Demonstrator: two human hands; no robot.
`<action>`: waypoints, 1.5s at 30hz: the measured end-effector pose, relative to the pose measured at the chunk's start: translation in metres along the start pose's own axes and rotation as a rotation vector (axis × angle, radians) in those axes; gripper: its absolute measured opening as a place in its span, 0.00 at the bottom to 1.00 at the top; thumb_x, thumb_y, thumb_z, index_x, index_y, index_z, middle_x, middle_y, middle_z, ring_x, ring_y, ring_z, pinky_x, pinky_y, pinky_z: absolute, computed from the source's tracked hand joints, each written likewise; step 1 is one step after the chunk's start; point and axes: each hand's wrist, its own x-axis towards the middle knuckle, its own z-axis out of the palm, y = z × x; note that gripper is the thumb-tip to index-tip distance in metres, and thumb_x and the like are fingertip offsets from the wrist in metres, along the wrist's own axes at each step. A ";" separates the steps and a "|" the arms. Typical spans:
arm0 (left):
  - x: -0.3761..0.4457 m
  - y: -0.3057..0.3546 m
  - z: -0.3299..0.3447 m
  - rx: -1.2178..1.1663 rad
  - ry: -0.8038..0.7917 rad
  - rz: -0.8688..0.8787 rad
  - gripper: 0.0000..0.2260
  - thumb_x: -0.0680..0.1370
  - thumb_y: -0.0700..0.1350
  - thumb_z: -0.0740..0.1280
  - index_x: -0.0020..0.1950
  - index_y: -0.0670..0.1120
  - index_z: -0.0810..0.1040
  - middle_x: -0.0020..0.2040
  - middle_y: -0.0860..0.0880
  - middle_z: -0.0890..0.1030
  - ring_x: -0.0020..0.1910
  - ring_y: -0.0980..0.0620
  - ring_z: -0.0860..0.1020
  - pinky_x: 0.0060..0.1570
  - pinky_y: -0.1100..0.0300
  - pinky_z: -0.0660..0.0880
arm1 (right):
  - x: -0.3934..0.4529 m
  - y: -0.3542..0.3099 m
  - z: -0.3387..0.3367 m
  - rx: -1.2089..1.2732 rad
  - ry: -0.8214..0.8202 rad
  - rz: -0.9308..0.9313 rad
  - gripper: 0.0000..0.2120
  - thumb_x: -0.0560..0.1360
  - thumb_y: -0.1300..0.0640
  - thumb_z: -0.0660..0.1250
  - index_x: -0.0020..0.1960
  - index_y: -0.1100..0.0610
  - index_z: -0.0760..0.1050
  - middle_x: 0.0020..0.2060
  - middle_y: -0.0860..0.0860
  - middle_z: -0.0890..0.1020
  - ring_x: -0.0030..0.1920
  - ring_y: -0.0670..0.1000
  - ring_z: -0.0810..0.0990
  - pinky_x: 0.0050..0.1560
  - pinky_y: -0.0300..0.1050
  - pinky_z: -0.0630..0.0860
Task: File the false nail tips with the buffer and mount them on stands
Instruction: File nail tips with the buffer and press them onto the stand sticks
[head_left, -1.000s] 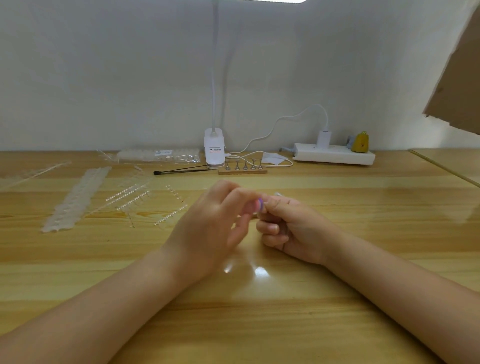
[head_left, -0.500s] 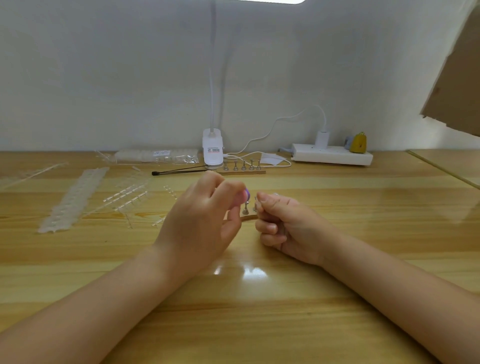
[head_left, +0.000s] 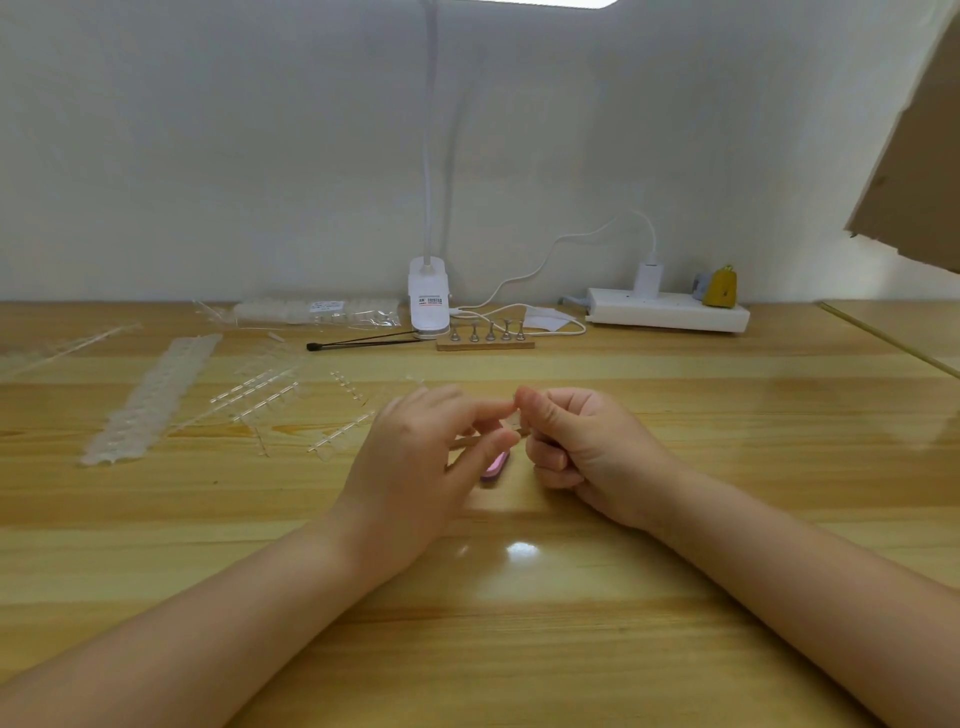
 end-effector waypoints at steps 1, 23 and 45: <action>-0.001 0.001 0.001 -0.035 0.020 -0.010 0.11 0.74 0.50 0.69 0.54 0.47 0.83 0.41 0.53 0.81 0.42 0.52 0.78 0.48 0.48 0.74 | 0.000 0.000 0.000 -0.010 -0.019 0.000 0.12 0.68 0.52 0.68 0.38 0.61 0.73 0.22 0.47 0.68 0.22 0.43 0.64 0.20 0.34 0.59; 0.001 -0.016 -0.002 0.270 0.110 -0.244 0.10 0.77 0.51 0.67 0.53 0.47 0.77 0.42 0.56 0.81 0.40 0.49 0.80 0.44 0.54 0.72 | -0.007 -0.002 -0.014 -1.236 0.477 -0.335 0.09 0.74 0.54 0.63 0.35 0.52 0.76 0.24 0.43 0.70 0.29 0.45 0.69 0.30 0.42 0.62; 0.000 -0.017 0.005 0.114 -0.085 -0.362 0.09 0.78 0.51 0.64 0.54 0.49 0.71 0.51 0.54 0.80 0.48 0.50 0.80 0.49 0.49 0.74 | 0.009 0.003 -0.022 -1.568 0.464 -0.252 0.15 0.79 0.43 0.61 0.51 0.48 0.83 0.42 0.48 0.83 0.45 0.52 0.79 0.34 0.43 0.66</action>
